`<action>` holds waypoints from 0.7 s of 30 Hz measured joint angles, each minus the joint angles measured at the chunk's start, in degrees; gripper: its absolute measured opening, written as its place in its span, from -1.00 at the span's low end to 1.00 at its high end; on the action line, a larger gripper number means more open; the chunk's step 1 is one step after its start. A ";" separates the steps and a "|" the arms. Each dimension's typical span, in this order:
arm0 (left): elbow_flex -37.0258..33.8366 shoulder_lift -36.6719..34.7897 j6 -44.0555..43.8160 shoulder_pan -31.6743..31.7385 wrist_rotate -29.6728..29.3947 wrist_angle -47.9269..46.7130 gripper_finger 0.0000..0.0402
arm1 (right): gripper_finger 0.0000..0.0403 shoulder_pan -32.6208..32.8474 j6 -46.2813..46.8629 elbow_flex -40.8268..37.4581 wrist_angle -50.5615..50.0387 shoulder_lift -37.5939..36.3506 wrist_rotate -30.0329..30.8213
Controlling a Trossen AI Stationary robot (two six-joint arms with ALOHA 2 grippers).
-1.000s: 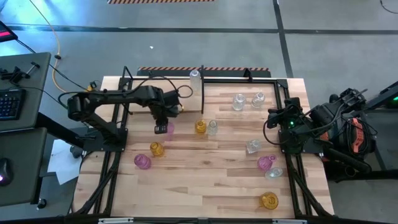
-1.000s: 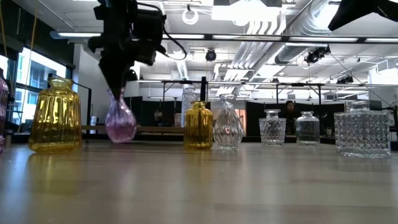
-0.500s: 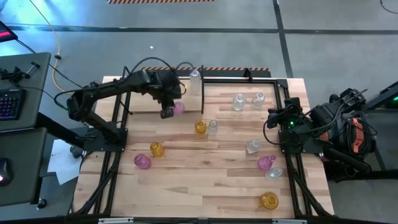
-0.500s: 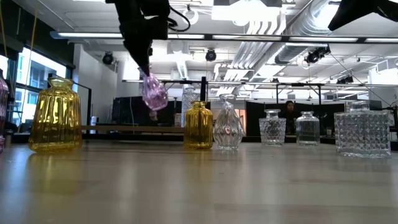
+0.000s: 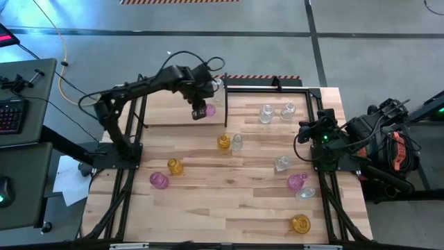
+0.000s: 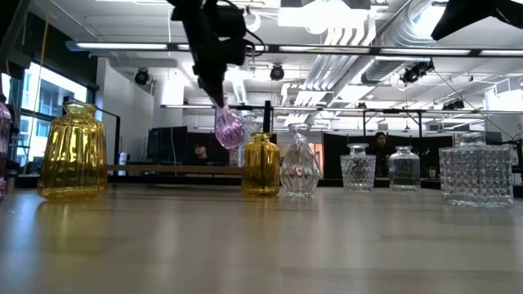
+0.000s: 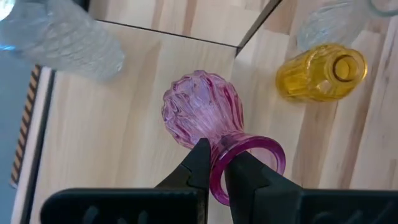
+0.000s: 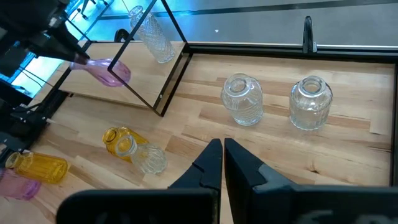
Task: Sort vases onto shelf
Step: Put the pink vase to the left of the transparent vase on the shelf
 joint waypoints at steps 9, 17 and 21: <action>4.01 6.67 0.49 0.65 0.00 -0.98 -0.92 | -1.00 0.00 0.00 0.00 0.11 0.00 0.00; 4.00 7.86 0.93 1.14 -0.14 0.58 -0.92 | -1.00 0.00 0.00 0.00 -0.26 0.00 0.02; 4.05 7.86 0.96 1.52 0.25 1.33 -0.92 | -1.00 0.01 0.00 0.00 -0.32 0.00 0.02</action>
